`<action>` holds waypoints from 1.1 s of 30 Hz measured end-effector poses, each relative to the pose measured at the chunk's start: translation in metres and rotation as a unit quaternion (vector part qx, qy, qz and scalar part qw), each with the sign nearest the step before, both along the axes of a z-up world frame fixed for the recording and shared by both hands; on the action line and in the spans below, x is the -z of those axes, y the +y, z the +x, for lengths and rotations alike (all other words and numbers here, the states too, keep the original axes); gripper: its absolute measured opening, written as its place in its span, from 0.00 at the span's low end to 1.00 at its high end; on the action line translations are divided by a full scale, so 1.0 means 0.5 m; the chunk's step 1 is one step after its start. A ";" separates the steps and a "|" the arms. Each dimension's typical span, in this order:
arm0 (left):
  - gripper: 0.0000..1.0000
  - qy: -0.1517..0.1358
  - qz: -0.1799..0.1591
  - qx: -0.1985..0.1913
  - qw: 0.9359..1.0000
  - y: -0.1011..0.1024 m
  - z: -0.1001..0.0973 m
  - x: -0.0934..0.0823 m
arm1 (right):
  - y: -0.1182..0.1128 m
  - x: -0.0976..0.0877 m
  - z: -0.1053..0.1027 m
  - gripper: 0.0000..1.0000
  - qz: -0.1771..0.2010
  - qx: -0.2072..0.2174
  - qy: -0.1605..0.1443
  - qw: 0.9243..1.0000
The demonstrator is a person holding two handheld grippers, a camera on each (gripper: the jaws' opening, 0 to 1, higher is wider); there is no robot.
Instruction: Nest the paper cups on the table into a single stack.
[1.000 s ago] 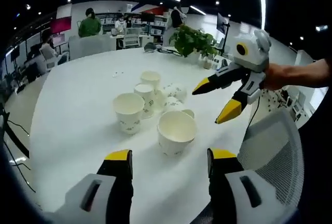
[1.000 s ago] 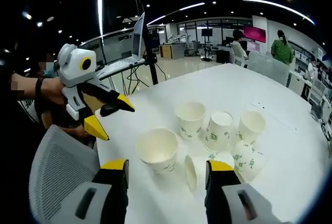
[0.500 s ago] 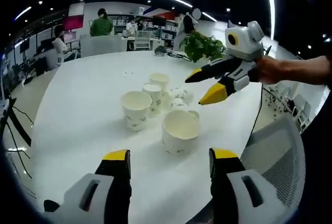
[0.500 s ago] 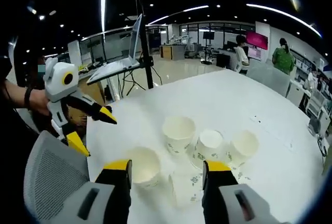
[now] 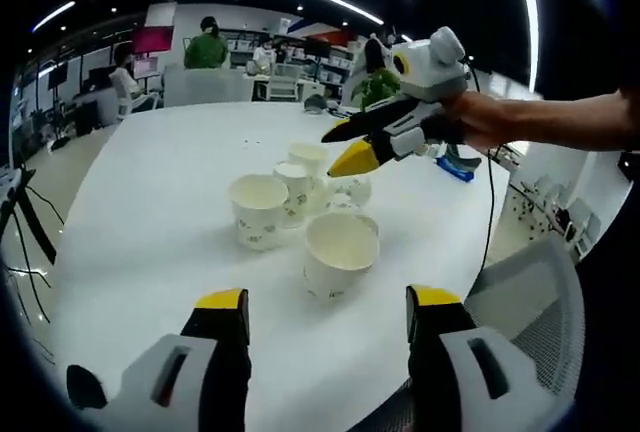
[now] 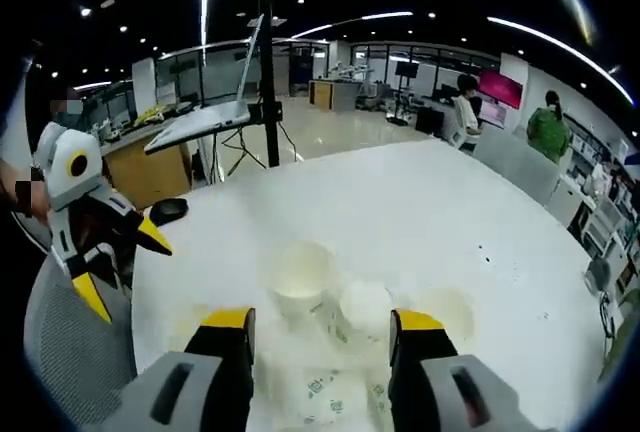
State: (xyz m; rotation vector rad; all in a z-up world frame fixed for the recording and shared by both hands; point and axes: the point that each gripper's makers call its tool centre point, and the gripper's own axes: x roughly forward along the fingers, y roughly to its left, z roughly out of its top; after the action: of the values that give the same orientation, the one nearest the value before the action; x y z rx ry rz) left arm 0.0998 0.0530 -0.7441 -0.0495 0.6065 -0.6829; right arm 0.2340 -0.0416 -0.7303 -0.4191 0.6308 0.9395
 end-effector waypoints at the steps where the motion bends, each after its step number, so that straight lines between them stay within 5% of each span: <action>1: 0.62 -0.001 0.000 0.000 1.000 0.000 0.001 0.000 | -0.002 0.006 0.006 0.52 -0.009 -0.003 0.000 1.000; 13: 0.60 0.007 -0.011 -0.013 1.000 0.006 -0.003 0.005 | 0.022 0.082 0.068 0.52 -0.068 -0.047 0.009 0.996; 22: 0.58 0.014 -0.016 -0.013 1.000 0.012 -0.009 0.009 | 0.037 0.124 0.077 0.50 -0.104 -0.074 0.014 0.992; 28: 0.56 0.020 -0.014 -0.012 1.000 0.014 -0.015 0.019 | 0.040 0.127 0.081 0.38 -0.118 -0.074 0.008 0.990; 33: 0.56 0.021 -0.014 -0.014 1.000 0.016 -0.015 0.019 | 0.035 0.132 0.083 0.37 -0.122 -0.074 0.013 0.990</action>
State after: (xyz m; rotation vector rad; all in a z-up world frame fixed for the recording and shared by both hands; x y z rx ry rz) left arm 0.0924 0.0609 -0.7537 -0.0974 0.6356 -0.6647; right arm 0.2757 -0.0241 -0.7963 -0.6806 0.7496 1.0123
